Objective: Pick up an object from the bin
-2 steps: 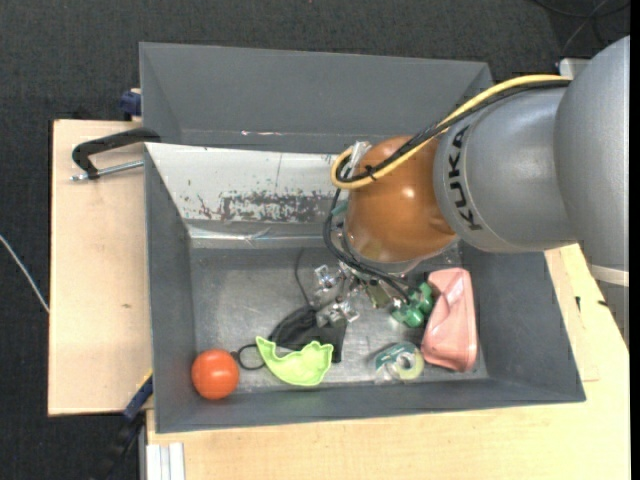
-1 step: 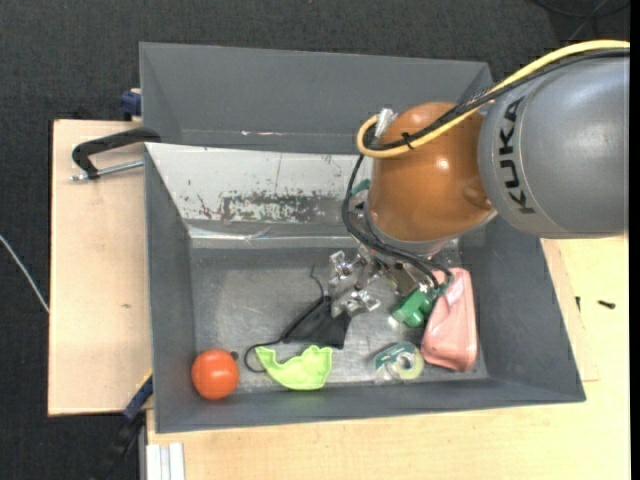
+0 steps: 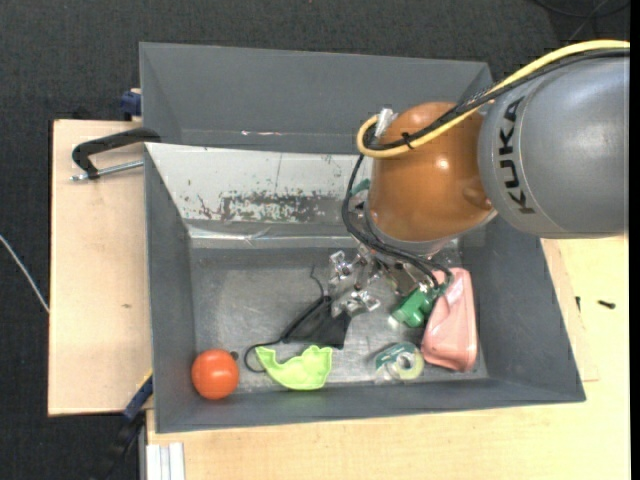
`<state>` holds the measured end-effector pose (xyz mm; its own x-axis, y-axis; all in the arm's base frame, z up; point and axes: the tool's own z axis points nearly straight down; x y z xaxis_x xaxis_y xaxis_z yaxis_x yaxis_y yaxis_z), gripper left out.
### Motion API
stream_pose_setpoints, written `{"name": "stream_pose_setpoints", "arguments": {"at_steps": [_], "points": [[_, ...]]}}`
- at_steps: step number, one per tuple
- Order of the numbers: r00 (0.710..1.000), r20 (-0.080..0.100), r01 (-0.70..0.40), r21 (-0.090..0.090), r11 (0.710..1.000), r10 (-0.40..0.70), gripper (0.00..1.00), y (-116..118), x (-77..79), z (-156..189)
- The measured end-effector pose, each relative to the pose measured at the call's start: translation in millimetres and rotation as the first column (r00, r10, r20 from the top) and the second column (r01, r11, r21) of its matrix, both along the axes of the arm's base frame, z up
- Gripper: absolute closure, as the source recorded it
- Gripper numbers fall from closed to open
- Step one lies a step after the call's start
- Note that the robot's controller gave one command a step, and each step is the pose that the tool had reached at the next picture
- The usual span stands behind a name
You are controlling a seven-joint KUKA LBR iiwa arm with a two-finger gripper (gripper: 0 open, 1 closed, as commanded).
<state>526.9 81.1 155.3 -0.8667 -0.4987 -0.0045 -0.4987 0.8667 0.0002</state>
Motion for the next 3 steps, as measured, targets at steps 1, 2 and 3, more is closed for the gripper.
{"name": "stream_pose_setpoints", "arguments": {"at_steps": [1,2,3], "points": [[1.0,0.002,0.004,0.001,1.0,-0.004,1.0,0.8,4.7,-3.9],[1.0,-0.001,0.022,0.0,1.0,-0.022,1.0,-3.3,4.5,-8.1],[1.0,-0.002,0.025,0.0,1.0,-0.025,1.0,-4.7,4.8,-8.0]]}}
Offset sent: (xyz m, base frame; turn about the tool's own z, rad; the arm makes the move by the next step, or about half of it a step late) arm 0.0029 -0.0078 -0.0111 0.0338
